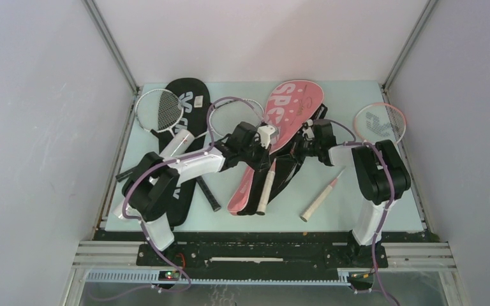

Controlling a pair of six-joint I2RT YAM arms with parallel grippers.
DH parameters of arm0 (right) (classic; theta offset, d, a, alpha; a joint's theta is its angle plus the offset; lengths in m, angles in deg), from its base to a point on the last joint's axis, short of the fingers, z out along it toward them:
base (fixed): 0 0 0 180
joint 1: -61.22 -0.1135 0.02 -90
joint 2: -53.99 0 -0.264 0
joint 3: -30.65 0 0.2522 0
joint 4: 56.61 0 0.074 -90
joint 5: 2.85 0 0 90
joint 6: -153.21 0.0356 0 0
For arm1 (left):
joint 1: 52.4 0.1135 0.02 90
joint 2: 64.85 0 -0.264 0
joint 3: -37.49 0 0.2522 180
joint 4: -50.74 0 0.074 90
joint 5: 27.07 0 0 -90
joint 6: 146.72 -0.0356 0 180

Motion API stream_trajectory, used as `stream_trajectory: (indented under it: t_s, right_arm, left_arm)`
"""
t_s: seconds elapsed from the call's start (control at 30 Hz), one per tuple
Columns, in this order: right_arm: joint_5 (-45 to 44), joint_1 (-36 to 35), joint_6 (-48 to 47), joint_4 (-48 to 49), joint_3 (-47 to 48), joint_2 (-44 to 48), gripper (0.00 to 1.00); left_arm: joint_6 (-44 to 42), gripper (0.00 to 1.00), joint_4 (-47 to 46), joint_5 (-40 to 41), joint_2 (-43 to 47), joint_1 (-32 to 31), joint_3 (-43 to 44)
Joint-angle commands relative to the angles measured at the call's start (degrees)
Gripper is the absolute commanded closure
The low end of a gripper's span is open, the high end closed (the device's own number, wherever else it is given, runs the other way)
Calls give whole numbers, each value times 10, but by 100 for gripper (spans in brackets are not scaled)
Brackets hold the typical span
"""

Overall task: Pack up the badminton gear
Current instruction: Adjust the racket in the racket bag.

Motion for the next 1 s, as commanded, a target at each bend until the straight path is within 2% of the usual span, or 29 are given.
stream_trajectory:
  t_s: [0.0, 0.27, 0.53, 0.67, 0.77, 0.97]
  right_arm:
    - [-31, 15, 50, 102, 20, -13, 100]
    - [-17, 18, 82, 110, 20, -27, 100]
    - [-21, 0, 80, 125, 20, -50, 97]
    - [-46, -3, 41, 101, 20, -55, 94]
    - [-63, -3, 30, 102, 20, -56, 91]
    - [-81, -6, 19, 91, 35, -58, 78]
  left_arm:
    - [8, 99, 41, -58, -14, -56, 23]
    - [-38, 99, 35, 17, -25, -71, 11]
    - [17, 97, 35, -2, -23, -70, 28]
    - [37, 93, 45, -14, -20, -64, 41]
    - [39, 87, 52, -20, -17, -57, 51]
    - [38, 76, 43, -61, -15, -35, 51]
